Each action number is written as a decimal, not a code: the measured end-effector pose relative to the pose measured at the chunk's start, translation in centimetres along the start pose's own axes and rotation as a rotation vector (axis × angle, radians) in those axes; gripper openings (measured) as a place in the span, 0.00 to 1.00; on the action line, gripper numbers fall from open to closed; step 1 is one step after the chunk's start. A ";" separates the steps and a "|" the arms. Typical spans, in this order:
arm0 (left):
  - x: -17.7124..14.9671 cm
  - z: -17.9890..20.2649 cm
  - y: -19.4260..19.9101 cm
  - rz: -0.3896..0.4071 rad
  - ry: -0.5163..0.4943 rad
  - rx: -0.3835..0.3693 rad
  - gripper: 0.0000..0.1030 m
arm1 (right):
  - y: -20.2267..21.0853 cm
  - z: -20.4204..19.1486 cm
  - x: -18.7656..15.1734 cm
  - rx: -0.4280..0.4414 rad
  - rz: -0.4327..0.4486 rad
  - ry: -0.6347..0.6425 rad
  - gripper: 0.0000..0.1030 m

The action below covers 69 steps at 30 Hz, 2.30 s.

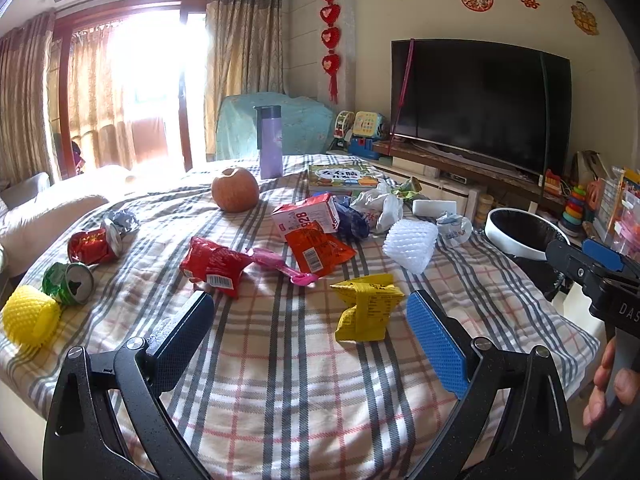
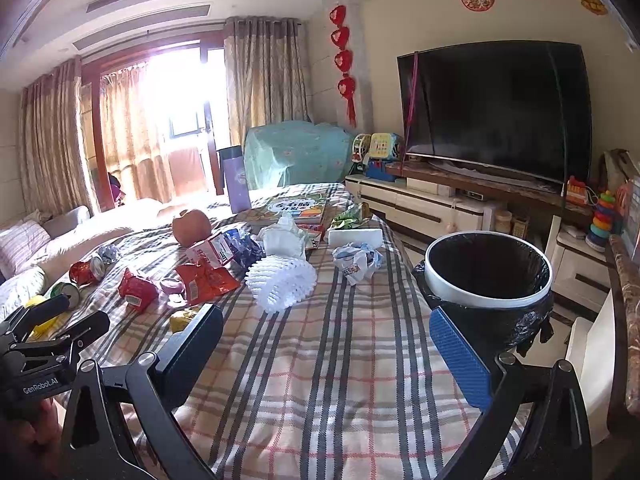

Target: Collect trash

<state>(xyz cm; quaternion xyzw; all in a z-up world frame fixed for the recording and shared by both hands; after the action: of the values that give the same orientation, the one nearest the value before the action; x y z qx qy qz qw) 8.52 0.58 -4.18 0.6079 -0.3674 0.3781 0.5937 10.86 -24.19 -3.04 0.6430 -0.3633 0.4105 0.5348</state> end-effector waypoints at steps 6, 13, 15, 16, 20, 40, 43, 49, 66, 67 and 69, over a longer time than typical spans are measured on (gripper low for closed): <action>-0.1 0.0 0.0 -0.001 -0.001 -0.002 0.96 | 0.0 -0.2 0.0 0.008 0.009 -0.001 1.00; -0.2 0.1 0.0 0.000 -0.002 -0.002 0.96 | 0.0 -0.2 0.0 0.014 0.010 -0.004 1.00; -0.1 0.1 0.0 -0.001 -0.002 -0.003 0.96 | 0.0 -0.3 0.0 0.015 0.010 -0.005 1.00; -0.2 0.1 0.0 -0.001 -0.002 -0.003 0.96 | 0.1 -0.3 0.0 0.017 0.011 -0.005 1.00; -0.2 0.2 0.0 -0.003 -0.003 -0.007 0.96 | 0.1 -0.4 0.1 0.024 0.012 -0.007 1.00; -0.4 0.6 -0.4 -0.016 -0.003 -0.022 0.96 | -0.4 -0.1 -0.3 0.048 -0.009 -0.028 1.00; -0.7 0.4 -0.7 -0.027 -0.001 -0.023 0.96 | -0.6 -0.1 -0.4 0.052 -0.018 -0.031 1.00; -1.5 0.2 -1.8 -0.066 0.008 -0.034 0.96 | -1.5 0.0 -0.7 0.062 -0.043 -0.042 1.00; -3.5 2.0 -6.6 -0.222 -0.010 -0.094 0.96 | -8.1 -1.2 -1.1 0.185 -0.194 -0.096 0.75; -3.6 2.1 -6.9 -0.226 -0.015 -0.095 0.96 | -8.5 -1.4 -1.1 0.194 -0.203 -0.099 0.73; -3.7 2.4 -7.5 -0.240 -0.019 -0.105 0.96 | -9.5 -1.9 -1.2 0.211 -0.226 -0.099 0.68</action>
<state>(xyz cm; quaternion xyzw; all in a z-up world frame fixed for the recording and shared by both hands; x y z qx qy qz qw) 13.64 -1.68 -10.80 0.6193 -0.3169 0.2787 0.6620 18.72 -20.71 -7.69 0.7520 -0.2695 0.3513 0.4884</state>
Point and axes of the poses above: each gripper's, at about its wrist camera, not at the fingertips, and y roughly against the way its jaws point, z to its right, x to its top, the point moved 10 cm from there along -y, roughly the way its jaws point, and after that the axes turned 2 degrees about x, right-handed, at the moved point
